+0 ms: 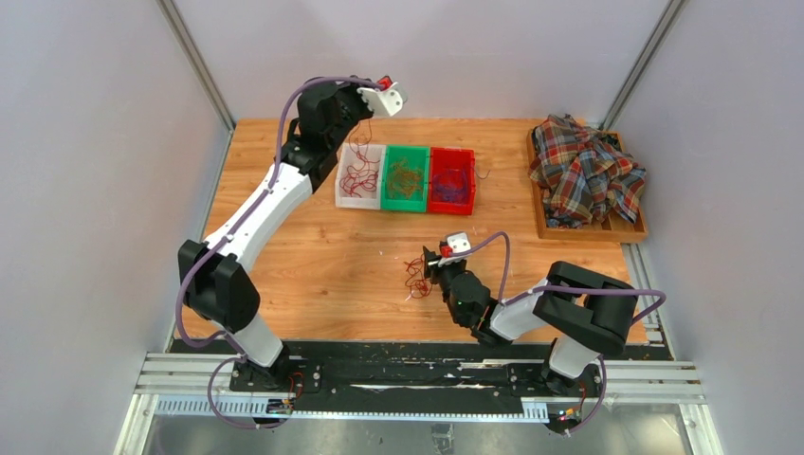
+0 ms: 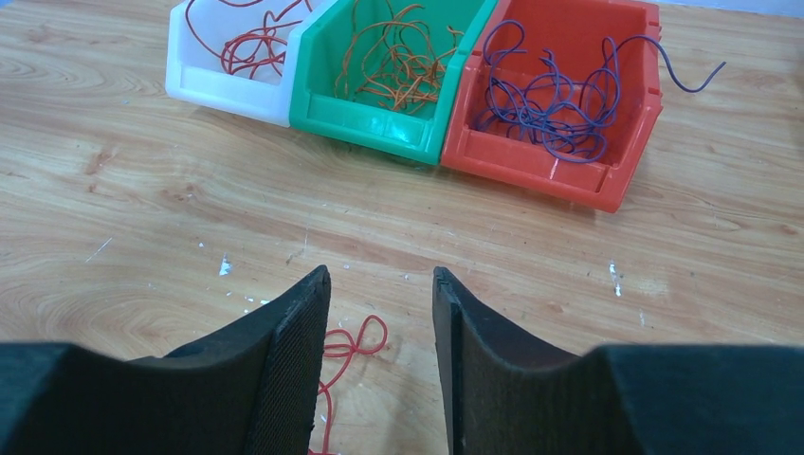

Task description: Untangle the cables

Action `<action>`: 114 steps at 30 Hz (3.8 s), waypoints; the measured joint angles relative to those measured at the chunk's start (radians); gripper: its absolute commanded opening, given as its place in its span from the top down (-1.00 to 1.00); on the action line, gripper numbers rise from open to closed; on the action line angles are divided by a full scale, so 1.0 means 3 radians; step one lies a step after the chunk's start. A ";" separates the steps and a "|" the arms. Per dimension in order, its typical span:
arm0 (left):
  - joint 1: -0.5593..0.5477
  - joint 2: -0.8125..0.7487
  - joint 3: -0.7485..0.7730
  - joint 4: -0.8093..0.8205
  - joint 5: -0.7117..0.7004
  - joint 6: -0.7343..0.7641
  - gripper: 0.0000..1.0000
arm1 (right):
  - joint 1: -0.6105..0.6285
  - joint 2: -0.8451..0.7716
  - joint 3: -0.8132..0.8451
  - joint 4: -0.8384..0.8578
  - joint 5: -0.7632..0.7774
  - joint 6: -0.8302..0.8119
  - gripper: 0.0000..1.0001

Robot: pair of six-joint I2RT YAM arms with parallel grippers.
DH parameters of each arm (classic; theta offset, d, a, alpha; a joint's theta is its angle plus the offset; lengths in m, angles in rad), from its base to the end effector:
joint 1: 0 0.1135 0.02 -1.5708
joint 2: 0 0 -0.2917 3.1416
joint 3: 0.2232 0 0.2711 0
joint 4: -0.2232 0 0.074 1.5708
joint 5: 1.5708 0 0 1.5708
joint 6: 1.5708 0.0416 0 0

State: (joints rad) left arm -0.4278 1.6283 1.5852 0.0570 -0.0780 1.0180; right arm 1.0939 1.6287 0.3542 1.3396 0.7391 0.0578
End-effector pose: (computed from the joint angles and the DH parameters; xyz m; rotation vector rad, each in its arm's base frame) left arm 0.3825 -0.1709 0.4549 0.9982 1.2259 0.5248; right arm 0.1516 0.2323 0.1762 -0.1928 1.5215 0.3633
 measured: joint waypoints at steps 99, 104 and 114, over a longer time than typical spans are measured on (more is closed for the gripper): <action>0.0435 0.1288 0.0777 -0.1891 0.0609 -0.1190 -0.71 | -0.0243 0.0072 -0.0298 0.0540 0.0043 0.0333 0.21; 0.0356 0.0902 0.0272 -0.2190 0.0930 -0.1141 -0.72 | -0.0243 0.0093 -0.0299 0.0584 0.0045 0.0332 0.18; -0.0603 -0.0062 -0.0870 -0.2589 0.1603 -0.1422 -0.66 | -0.0285 0.0089 -0.0422 0.0655 0.0113 0.0432 0.14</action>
State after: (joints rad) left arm -0.6086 1.6096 1.3243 -0.7197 0.4030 0.5915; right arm 1.0084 1.6554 0.2276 1.5360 0.7731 0.1875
